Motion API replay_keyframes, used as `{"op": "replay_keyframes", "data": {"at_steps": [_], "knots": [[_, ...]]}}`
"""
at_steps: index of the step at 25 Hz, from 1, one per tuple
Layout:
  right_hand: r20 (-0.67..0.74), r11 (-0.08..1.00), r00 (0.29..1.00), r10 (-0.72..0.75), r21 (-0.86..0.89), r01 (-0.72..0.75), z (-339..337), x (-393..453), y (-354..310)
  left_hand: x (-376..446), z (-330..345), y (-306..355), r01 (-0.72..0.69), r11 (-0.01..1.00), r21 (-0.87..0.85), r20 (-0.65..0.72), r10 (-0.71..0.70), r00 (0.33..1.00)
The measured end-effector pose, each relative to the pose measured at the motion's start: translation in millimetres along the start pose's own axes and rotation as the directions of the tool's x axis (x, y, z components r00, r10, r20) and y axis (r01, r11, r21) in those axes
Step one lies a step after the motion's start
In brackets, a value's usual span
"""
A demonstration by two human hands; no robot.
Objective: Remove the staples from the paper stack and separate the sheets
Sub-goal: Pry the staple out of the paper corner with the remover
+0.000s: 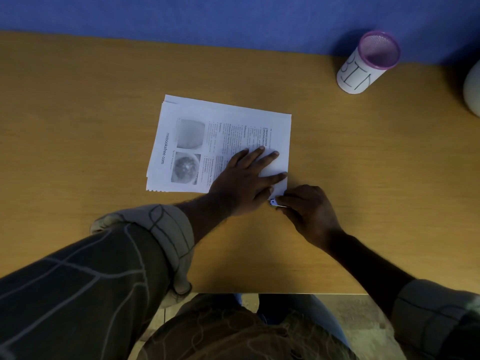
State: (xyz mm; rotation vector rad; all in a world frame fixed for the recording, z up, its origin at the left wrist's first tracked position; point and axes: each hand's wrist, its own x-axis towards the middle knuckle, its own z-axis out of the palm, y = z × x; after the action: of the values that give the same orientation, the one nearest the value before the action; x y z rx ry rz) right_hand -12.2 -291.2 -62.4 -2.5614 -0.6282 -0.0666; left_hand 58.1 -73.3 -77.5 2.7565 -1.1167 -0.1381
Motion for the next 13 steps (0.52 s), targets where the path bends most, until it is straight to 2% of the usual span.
{"op": "replay_keyframes", "data": {"at_steps": [3,5,7,8,11,13], "knots": [[-0.008,0.996,0.996,0.092,0.021,-0.092,-14,6,0,-1,3,-1,0.001,1.0,0.007,-0.014,-0.001,1.0],[-0.031,0.964,0.97,0.241,0.121,-0.236,-25,24,9,-1,3,-1,0.011,1.0,0.004,-0.004,-0.011,1.0],[0.011,0.849,0.883,0.47,0.269,-0.455,-34,43,17,-1,3,-2,0.022,1.0,-0.019,0.029,-0.021,0.999],[0.051,0.791,0.844,0.533,0.325,-0.519,-36,50,18,-1,2,-2,0.03,0.999,-0.033,0.048,-0.028,0.998],[0.076,0.757,0.823,0.563,0.353,-0.55,-39,50,13,1,-5,-2,0.037,0.996,-0.08,0.099,-0.029,0.995],[0.036,0.773,0.814,0.579,0.291,-0.563,-37,40,9,3,-11,-4,0.054,0.993,-0.107,0.162,-0.036,0.986]]}}
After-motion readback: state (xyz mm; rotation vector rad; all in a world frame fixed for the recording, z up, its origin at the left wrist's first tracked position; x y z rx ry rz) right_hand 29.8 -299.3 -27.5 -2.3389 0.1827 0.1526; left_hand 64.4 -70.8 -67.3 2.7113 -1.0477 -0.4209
